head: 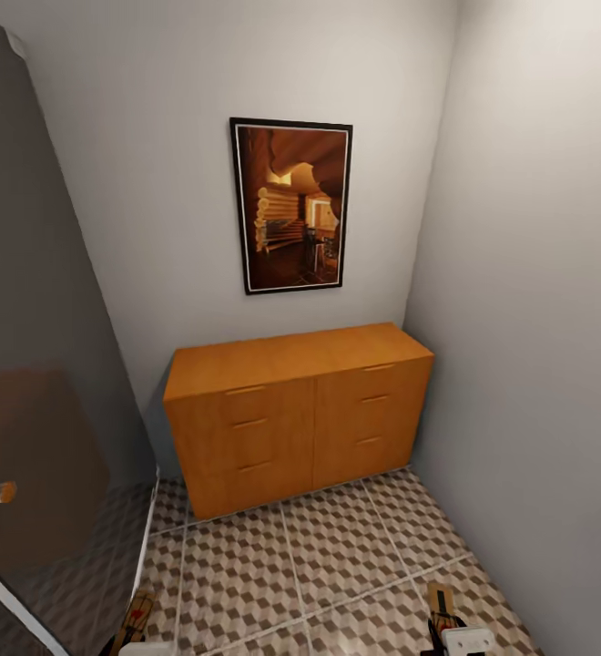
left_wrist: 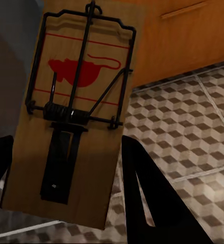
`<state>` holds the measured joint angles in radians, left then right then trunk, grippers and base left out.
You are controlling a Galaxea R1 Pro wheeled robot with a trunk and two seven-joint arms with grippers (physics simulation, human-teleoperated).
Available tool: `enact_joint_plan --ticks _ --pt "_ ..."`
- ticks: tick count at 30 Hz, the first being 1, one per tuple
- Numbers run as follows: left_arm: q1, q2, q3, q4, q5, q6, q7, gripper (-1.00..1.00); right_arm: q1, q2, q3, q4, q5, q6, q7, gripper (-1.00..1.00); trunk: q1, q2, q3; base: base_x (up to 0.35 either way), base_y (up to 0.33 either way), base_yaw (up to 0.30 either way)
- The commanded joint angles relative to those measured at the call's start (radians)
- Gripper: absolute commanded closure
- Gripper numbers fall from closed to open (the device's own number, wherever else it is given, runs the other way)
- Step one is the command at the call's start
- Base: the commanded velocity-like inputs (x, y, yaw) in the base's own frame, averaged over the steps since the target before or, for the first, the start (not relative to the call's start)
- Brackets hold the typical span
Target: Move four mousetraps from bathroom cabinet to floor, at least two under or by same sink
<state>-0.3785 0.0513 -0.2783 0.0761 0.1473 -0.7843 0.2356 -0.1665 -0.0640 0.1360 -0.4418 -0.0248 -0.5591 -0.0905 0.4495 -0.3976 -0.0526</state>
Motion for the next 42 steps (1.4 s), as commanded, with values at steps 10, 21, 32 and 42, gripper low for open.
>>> enact_joint_plan --ticks 10,21,32,42 --pt "-0.002 -0.005 -0.009 0.004 0.005 -0.004 0.005 1.00 -0.001 -0.001 0.008 0.000 -0.004 -0.002 -0.006 1.00 0.000 -0.002 -0.002 -0.277 0.000 0.288" --pt "-0.002 -0.005 -0.009 0.004 0.005 -0.004 0.005 1.00 -0.001 -0.001 0.008 0.000 -0.004 -0.002 -0.006 1.00 0.000 -0.002 -0.002 -0.236 0.000 0.288" --pt "-0.002 -0.005 -0.009 0.004 0.005 -0.004 0.005 1.00 -0.001 -0.001 0.008 0.000 -0.004 -0.002 -0.006 1.00 0.000 -0.002 -0.002 -0.112 0.000 0.288" --pt "-0.002 -0.005 -0.009 0.004 0.005 -0.004 0.005 1.00 -0.001 -0.001 0.008 0.000 -0.004 -0.002 -0.006 1.00 0.000 -0.002 -0.002 -0.078 0.000 0.288"
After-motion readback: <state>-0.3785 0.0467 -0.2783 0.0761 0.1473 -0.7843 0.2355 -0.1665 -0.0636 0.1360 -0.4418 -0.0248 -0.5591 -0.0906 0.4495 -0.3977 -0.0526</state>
